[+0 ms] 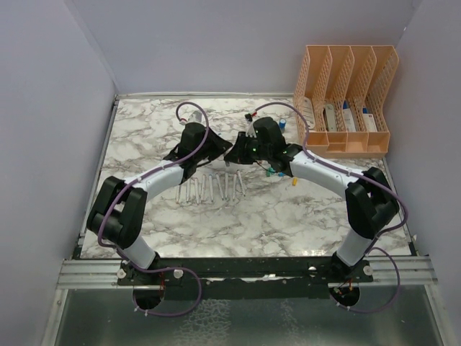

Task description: Open the pen caps

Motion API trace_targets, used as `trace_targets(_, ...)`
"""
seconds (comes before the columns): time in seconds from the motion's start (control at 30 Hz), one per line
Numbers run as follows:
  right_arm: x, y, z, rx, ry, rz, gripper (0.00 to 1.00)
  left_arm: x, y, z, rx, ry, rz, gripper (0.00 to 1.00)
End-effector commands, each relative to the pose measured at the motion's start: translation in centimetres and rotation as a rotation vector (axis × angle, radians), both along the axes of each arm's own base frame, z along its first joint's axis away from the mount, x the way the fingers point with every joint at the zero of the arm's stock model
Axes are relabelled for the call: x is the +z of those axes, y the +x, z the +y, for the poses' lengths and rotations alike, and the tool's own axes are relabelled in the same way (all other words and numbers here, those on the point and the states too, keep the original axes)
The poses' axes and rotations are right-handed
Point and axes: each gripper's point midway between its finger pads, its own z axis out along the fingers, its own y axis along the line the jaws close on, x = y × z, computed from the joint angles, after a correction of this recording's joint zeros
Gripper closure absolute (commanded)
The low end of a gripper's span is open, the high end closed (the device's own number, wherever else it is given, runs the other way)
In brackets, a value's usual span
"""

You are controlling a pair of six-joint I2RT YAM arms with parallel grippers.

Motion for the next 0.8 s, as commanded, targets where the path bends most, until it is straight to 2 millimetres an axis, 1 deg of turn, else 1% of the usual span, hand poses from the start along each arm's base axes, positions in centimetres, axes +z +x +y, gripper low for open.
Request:
trace_targets(0.0,2.7,-0.3,0.4,0.033,0.053,-0.069,0.90,0.7,0.1,-0.2,0.005,-0.018,-0.027,1.00)
trace_targets(0.03,2.6,-0.4,0.4,0.045,0.043,-0.070,0.75,0.8,0.1,-0.2,0.004,-0.020,-0.027,1.00)
trace_targets(0.07,2.2,-0.5,0.4,0.059,0.024,-0.062,0.63,0.9,0.1,-0.2,0.004,-0.020,-0.030,1.00)
trace_targets(0.1,2.2,-0.4,0.5,0.071,0.008,-0.060,0.57,1.2,0.1,-0.3,0.002,-0.023,-0.034,1.00)
trace_targets(0.17,1.5,-0.7,0.4,0.088,-0.022,-0.040,0.51,1.4,0.2,-0.3,-0.001,-0.026,-0.038,1.00)
trace_targets(0.3,0.6,-1.1,0.2,0.101,-0.035,-0.025,0.50,2.2,0.5,-0.5,-0.005,-0.028,-0.053,1.00)
trace_targets(0.43,0.1,-1.0,0.3,0.104,-0.041,-0.017,0.51,2.6,0.5,-0.6,-0.008,-0.032,-0.058,1.00)
trace_targets(0.77,-0.8,-0.7,1.1,0.128,-0.041,-0.005,0.62,3.0,0.3,-1.0,-0.017,-0.039,-0.064,1.00)
